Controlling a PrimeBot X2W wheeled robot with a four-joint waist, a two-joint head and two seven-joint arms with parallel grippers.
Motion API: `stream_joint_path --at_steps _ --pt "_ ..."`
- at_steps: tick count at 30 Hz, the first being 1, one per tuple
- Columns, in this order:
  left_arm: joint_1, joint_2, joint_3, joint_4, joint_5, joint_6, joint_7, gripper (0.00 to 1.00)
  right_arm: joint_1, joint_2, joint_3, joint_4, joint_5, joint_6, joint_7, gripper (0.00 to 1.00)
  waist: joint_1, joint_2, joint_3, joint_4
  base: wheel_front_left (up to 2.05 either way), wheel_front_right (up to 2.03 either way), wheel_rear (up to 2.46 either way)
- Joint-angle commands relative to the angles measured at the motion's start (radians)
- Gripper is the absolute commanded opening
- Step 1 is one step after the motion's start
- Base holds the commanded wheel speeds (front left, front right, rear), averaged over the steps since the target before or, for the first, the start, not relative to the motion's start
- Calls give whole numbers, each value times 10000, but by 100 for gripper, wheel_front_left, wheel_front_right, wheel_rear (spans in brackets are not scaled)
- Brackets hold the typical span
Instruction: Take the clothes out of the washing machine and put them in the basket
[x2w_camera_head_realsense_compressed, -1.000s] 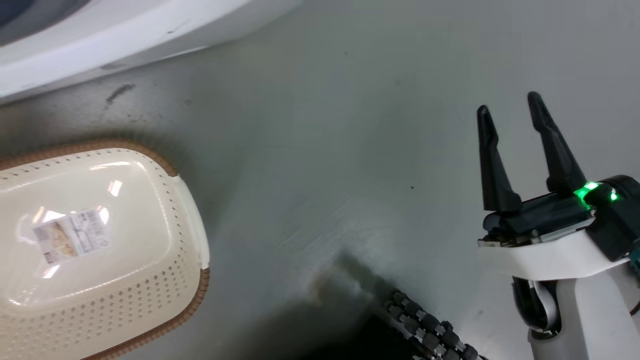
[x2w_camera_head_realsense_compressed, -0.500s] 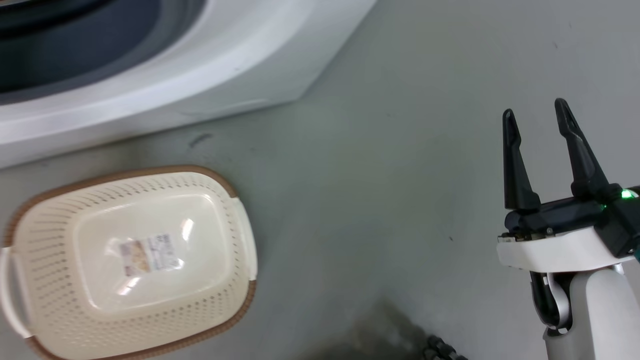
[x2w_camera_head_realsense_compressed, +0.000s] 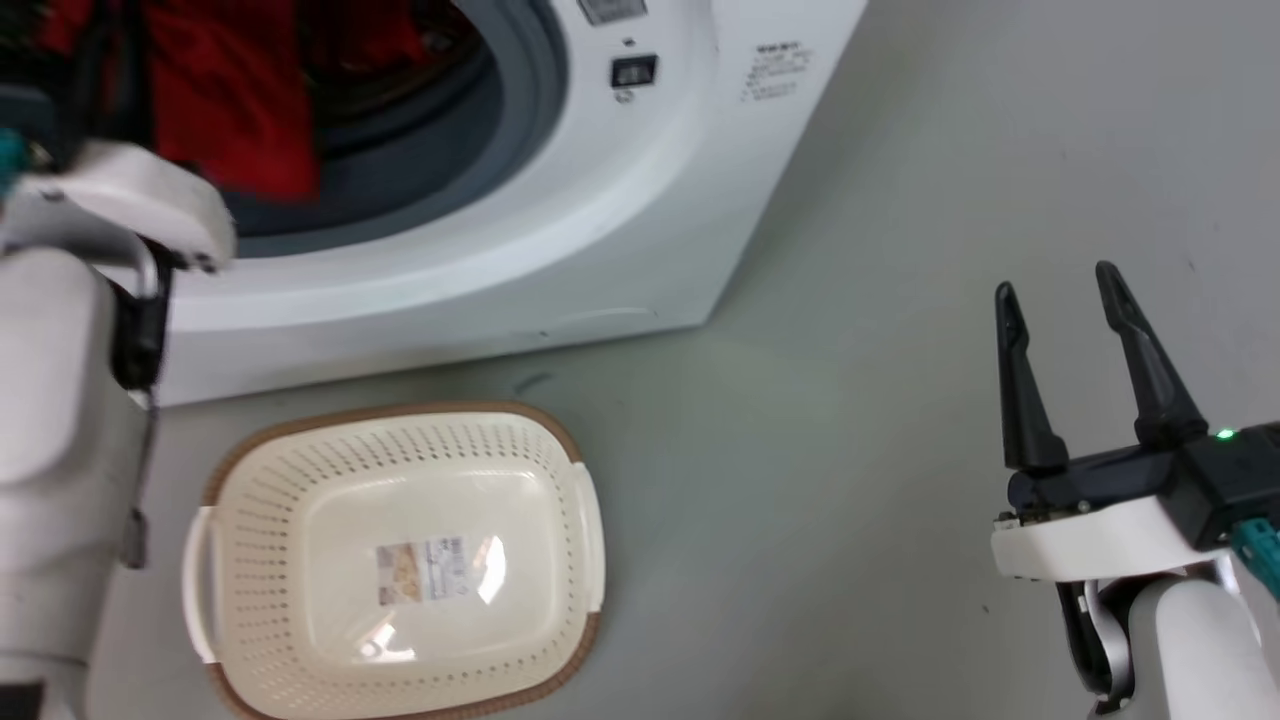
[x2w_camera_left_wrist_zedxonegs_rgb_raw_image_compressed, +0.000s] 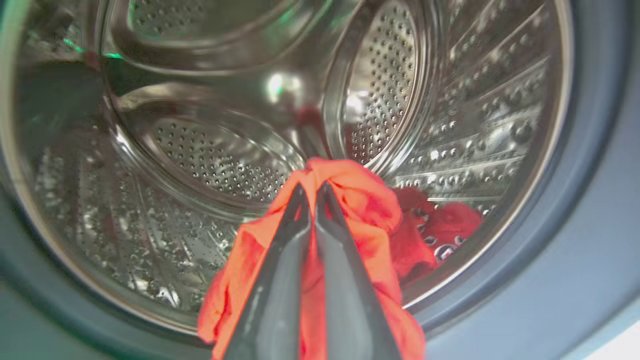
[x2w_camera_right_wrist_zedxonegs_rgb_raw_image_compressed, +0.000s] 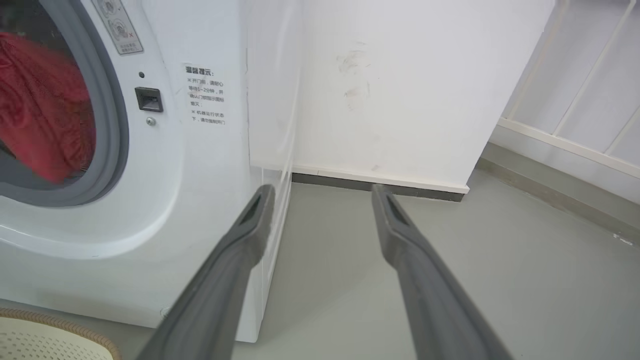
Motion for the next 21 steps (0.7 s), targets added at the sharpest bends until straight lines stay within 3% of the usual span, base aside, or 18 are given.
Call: stream_joint_path --at_steps 1,8,15,21 --pt "340 -78 157 -413 141 95 -50 0 175 2 16 44 -49 -10 -21 100 1 0 -564 447 0 0 0" --pt "2278 -625 980 -2444 555 214 -50 0 469 2 33 147 -245 -10 -21 100 1 0 -1428 876 0 0 0" --pt "4131 -1045 1478 -4142 808 -3 -40 0 734 7 -158 145 -265 -10 -21 100 1 0 -1847 1238 0 0 0" --pt "5279 -1310 1496 -4564 948 -271 -41 0 811 4 -276 62 -422 -10 -21 100 1 0 -1800 1598 0 0 0"
